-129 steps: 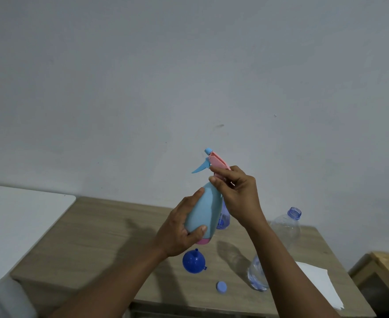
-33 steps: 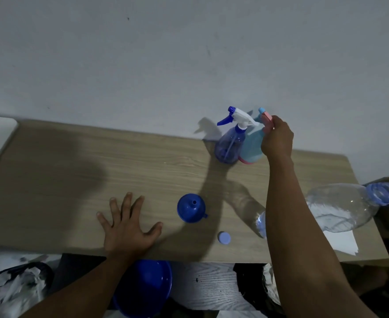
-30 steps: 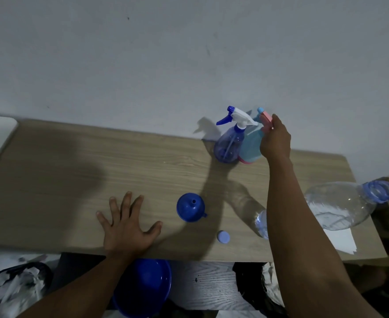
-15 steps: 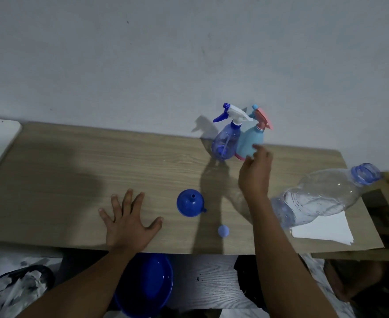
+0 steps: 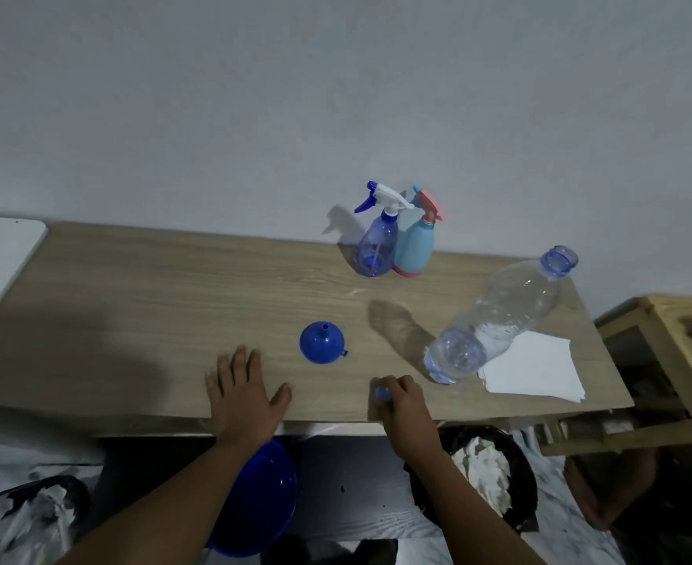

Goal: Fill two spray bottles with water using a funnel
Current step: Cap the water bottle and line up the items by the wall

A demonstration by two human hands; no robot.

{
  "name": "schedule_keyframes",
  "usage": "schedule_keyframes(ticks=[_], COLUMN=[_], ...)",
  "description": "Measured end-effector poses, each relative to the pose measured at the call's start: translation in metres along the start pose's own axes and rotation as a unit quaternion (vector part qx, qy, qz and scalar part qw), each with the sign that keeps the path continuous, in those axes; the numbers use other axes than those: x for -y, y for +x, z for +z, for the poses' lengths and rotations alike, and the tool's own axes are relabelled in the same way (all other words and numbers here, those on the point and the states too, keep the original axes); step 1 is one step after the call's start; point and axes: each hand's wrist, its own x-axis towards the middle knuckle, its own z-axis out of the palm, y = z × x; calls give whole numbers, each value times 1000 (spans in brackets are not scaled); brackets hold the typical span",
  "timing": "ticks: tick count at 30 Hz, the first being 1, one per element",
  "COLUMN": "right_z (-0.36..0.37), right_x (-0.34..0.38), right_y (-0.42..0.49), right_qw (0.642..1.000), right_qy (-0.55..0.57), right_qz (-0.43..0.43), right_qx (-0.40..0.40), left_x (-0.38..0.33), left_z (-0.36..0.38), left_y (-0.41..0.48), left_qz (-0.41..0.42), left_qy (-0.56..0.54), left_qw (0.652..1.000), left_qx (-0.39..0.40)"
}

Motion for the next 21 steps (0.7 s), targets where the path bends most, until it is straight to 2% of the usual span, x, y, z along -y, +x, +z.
schedule_keyframes(ticks=[4, 10, 12, 15, 21], right_z=[-14, -72, -104, -161, -279], right_x=[-18, -70, -80, -84, -47], right_y=[-19, -47, -46, -32, 8], right_qw=[997, 984, 975, 957, 946], right_qy=[71, 102, 133, 191, 219], right_qz=[12, 16, 25, 0, -162], right_qx=[-25, -143, -177, -218, -176], left_x=[-41, -109, -140, -196, -278], left_z=[20, 34, 28, -4, -64], left_y=[-44, -67, -69, -73, -68], left_qz=[65, 123, 130, 122, 155], left_qy=[-8, -14, -65, -223, -396], left_qw=[998, 992, 989, 965, 905], left_qx=[-3, 32, 31, 62, -13])
